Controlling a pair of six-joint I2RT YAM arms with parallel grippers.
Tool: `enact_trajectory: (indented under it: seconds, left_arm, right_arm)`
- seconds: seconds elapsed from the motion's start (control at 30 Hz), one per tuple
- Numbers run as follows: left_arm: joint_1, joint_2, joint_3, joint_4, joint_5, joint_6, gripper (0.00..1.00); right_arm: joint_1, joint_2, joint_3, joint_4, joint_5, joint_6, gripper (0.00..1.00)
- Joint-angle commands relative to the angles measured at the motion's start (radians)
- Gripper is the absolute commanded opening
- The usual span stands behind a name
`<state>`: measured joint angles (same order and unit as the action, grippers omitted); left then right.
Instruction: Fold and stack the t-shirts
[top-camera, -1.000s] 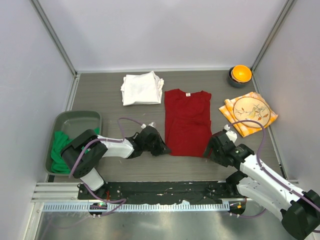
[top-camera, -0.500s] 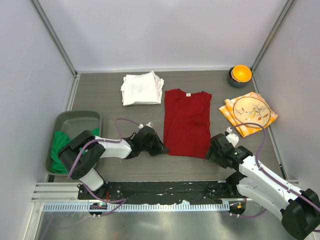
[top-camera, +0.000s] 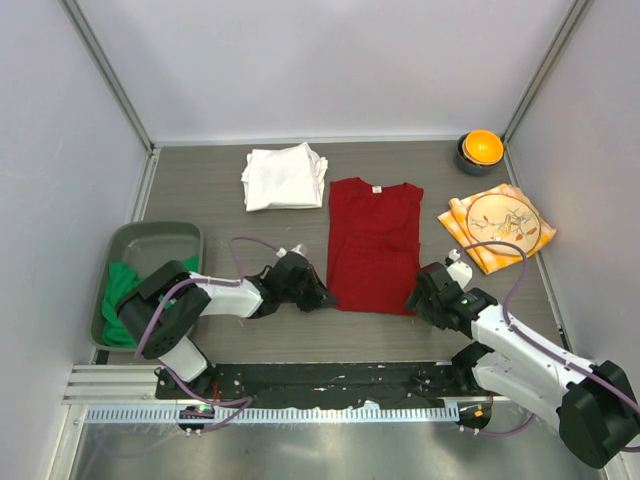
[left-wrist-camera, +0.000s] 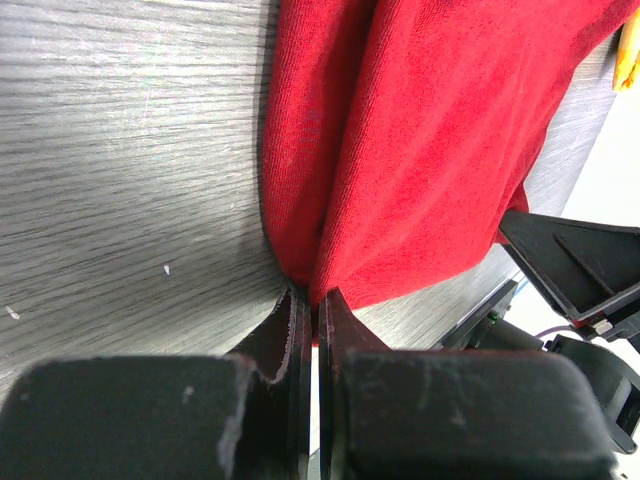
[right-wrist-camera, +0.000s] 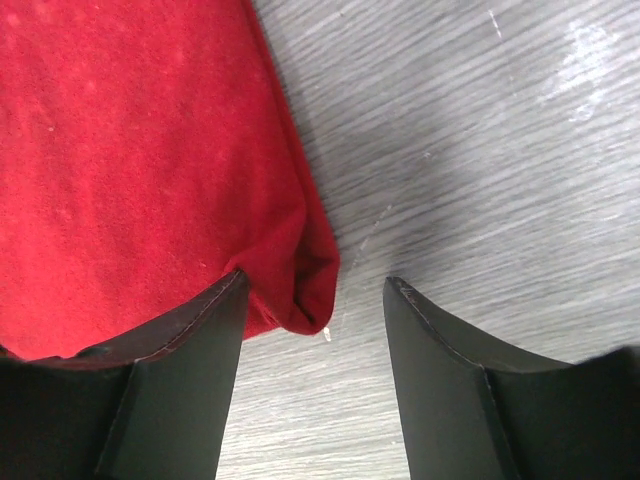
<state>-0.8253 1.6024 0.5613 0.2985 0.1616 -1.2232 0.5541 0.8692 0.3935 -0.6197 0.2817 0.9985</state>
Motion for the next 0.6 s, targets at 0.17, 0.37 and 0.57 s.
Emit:
enact_trajectory:
  seconds: [0.17, 0.37, 0.57]
  left_arm:
    - [0.008, 0.044, -0.058, -0.093, -0.030, 0.025, 0.00]
    - [0.008, 0.013, -0.069, -0.093, -0.024, 0.027, 0.00]
    - [-0.044, -0.068, -0.093, -0.140, -0.059, 0.014, 0.00]
  right_arm:
    - [-0.002, 0.048, -0.030, 0.106, -0.003, 0.019, 0.38]
    - [-0.002, 0.054, -0.024, 0.106, -0.004, 0.009, 0.01]
    - [-0.002, -0.048, -0.021, 0.034, -0.027, -0.001, 0.01]
